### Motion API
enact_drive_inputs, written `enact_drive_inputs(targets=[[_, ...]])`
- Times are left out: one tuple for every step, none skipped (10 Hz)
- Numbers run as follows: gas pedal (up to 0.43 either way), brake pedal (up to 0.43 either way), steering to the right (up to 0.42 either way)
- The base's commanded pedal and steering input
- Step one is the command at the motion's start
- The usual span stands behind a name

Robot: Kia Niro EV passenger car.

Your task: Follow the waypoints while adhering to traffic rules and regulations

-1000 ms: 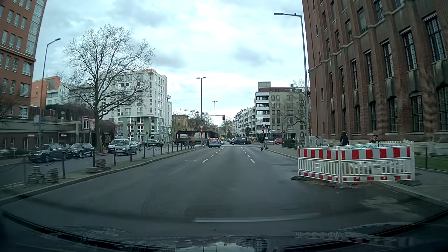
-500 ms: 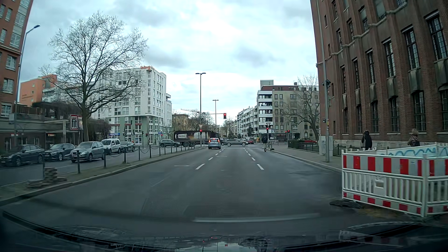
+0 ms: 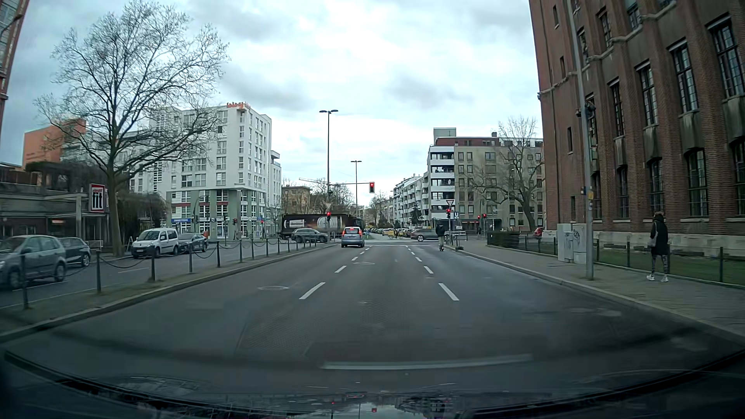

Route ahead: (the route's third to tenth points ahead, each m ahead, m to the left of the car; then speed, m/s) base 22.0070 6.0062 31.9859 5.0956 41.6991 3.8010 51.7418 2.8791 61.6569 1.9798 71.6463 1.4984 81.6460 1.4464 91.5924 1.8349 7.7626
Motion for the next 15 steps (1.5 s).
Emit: enact_drive_inputs(targets=[[0.000,0.012,0.002],[0.000,0.012,0.002],[0.000,0.012,0.002],[0.000,0.018,0.002],[0.000,0.012,0.002],[0.000,0.012,0.002],[0.000,0.018,0.002],[0.000,0.012,0.002],[0.000,0.018,0.002],[0.000,0.018,0.002],[0.000,0.030,0.002],[0.000,0.055,0.002],[0.000,0.073,0.002],[0.000,0.110,0.002],[0.000,0.128,0.002]])
